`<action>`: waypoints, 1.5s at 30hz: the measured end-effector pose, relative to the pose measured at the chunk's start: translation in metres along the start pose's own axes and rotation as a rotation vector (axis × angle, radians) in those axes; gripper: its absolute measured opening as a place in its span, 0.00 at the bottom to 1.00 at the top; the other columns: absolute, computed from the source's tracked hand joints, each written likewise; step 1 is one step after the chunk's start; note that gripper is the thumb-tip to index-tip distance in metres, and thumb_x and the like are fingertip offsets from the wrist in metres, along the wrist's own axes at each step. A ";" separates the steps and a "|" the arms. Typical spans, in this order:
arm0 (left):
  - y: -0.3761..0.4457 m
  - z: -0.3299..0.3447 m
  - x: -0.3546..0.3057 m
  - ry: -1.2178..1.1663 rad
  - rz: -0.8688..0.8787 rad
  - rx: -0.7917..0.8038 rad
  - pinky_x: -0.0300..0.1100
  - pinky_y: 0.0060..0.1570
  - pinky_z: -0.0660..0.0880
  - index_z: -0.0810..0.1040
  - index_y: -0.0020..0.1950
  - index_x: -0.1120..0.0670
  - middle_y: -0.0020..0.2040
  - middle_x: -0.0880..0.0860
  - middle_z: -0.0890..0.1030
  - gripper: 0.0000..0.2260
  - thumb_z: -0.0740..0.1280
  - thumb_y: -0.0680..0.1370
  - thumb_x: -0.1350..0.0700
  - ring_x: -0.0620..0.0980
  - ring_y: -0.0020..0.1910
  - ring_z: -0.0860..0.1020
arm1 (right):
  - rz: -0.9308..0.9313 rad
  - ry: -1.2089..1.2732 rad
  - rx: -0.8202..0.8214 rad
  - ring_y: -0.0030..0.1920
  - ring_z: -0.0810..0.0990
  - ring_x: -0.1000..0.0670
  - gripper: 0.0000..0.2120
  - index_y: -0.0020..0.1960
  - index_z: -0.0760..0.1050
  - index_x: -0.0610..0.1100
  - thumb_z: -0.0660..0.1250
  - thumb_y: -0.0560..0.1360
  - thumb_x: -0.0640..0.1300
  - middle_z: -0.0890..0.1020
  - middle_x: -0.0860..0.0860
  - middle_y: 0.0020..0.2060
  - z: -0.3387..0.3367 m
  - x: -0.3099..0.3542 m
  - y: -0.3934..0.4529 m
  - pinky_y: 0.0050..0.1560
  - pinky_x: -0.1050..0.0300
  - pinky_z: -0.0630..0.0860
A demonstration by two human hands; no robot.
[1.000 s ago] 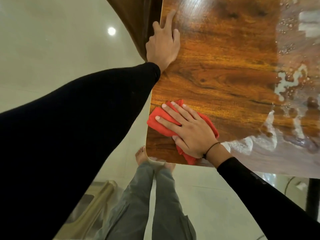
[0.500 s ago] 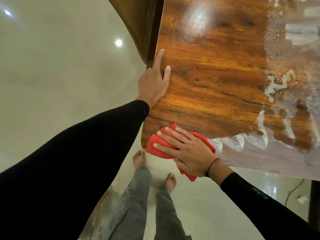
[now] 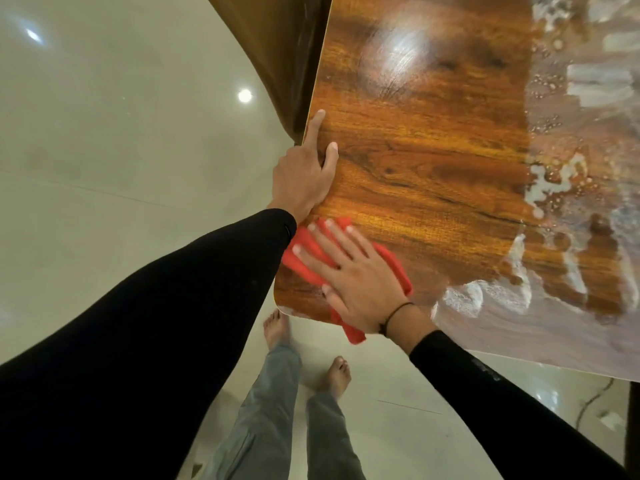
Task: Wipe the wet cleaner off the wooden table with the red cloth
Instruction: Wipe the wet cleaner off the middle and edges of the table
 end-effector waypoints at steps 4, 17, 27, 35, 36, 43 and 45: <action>0.001 -0.002 -0.002 0.000 -0.003 -0.003 0.48 0.59 0.81 0.52 0.90 0.45 0.58 0.53 0.86 0.29 0.53 0.90 0.39 0.52 0.50 0.85 | -0.193 -0.019 0.048 0.91 0.46 0.41 0.38 0.91 0.45 0.56 0.56 0.86 0.56 0.47 0.48 0.91 0.013 0.002 -0.050 0.89 0.39 0.40; 0.001 0.001 0.000 -0.019 -0.007 0.013 0.52 0.61 0.82 0.53 0.90 0.45 0.57 0.54 0.86 0.28 0.53 0.90 0.41 0.53 0.50 0.85 | 0.633 0.083 -0.140 0.90 0.48 0.39 0.37 0.91 0.49 0.55 0.54 0.84 0.54 0.51 0.45 0.91 -0.032 -0.129 -0.028 0.89 0.37 0.47; -0.001 0.004 0.002 -0.238 0.009 0.099 0.47 0.67 0.79 0.56 0.88 0.47 0.67 0.54 0.83 0.26 0.54 0.91 0.42 0.52 0.54 0.84 | 0.045 0.003 -0.030 0.91 0.46 0.40 0.39 0.92 0.44 0.55 0.58 0.85 0.54 0.48 0.46 0.91 0.004 -0.009 -0.039 0.89 0.37 0.48; -0.001 0.004 0.021 -0.500 -0.165 0.040 0.46 0.63 0.78 0.52 0.89 0.45 0.66 0.52 0.81 0.28 0.49 0.90 0.38 0.54 0.59 0.84 | 0.457 0.057 -0.097 0.91 0.46 0.42 0.39 0.91 0.46 0.57 0.56 0.84 0.53 0.47 0.48 0.91 -0.031 -0.123 -0.029 0.90 0.39 0.45; -0.002 0.004 0.027 -0.553 -0.248 0.034 0.54 0.70 0.76 0.55 0.88 0.46 0.71 0.54 0.80 0.29 0.47 0.89 0.36 0.57 0.66 0.82 | 0.511 0.071 -0.118 0.91 0.46 0.41 0.38 0.91 0.46 0.57 0.56 0.84 0.53 0.48 0.47 0.91 -0.037 -0.132 -0.011 0.90 0.39 0.45; -0.013 0.021 0.038 -0.791 -0.495 0.147 0.62 0.72 0.77 0.86 0.49 0.43 0.52 0.49 0.88 0.35 0.42 0.86 0.29 0.51 0.57 0.85 | 0.640 0.091 -0.210 0.90 0.49 0.40 0.35 0.91 0.49 0.53 0.52 0.86 0.54 0.51 0.45 0.90 -0.070 -0.152 0.137 0.90 0.38 0.47; -0.012 0.024 0.043 -0.877 -0.543 0.166 0.63 0.73 0.76 0.87 0.59 0.53 0.56 0.57 0.88 0.41 0.41 0.85 0.28 0.57 0.60 0.85 | 0.632 0.097 -0.220 0.90 0.48 0.39 0.34 0.92 0.48 0.52 0.52 0.87 0.54 0.51 0.44 0.90 -0.080 -0.150 0.165 0.90 0.38 0.48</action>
Point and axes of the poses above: each hand's wrist, its own y-axis towards the middle knuckle, its own z-axis out of the palm, x = y × z, the point moved 9 cm from there along y, towards the middle knuckle
